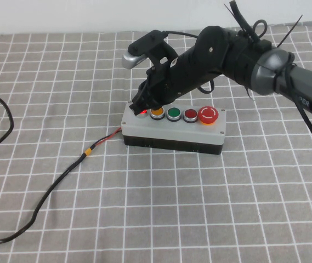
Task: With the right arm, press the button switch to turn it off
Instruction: Press the button to turn off
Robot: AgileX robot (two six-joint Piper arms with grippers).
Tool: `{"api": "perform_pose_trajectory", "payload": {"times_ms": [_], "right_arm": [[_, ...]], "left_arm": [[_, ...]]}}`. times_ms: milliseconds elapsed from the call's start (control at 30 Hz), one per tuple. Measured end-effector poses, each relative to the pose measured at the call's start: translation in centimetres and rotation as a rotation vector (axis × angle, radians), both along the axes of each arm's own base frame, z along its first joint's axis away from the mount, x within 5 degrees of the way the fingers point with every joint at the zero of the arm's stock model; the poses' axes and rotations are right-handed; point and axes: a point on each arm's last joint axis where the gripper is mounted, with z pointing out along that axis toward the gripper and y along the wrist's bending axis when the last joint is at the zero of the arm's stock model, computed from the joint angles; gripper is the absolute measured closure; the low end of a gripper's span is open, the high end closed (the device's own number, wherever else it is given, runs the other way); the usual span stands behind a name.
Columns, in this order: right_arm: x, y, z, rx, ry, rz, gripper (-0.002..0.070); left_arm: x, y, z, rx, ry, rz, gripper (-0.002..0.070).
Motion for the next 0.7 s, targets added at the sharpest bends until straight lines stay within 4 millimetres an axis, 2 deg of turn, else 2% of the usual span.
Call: {"api": "perform_pose_trajectory", "payload": {"times_ms": [467,567,700], "right_arm": [[0.5,0.0,-0.8,-0.018,0.026,-0.047,0.0692],[0.5,0.0,-0.5,-0.014,0.026,-0.045,0.0692],[0.0,-0.1,0.9,-0.017,0.029,-0.024,0.0692]], "left_arm": [[0.0,0.0,0.0,0.0,0.0,0.0,0.0678],[0.0,0.0,0.0,0.0,0.0,0.0,0.0678],[0.0,0.0,0.0,0.0,0.0,0.0,0.0678]]}}
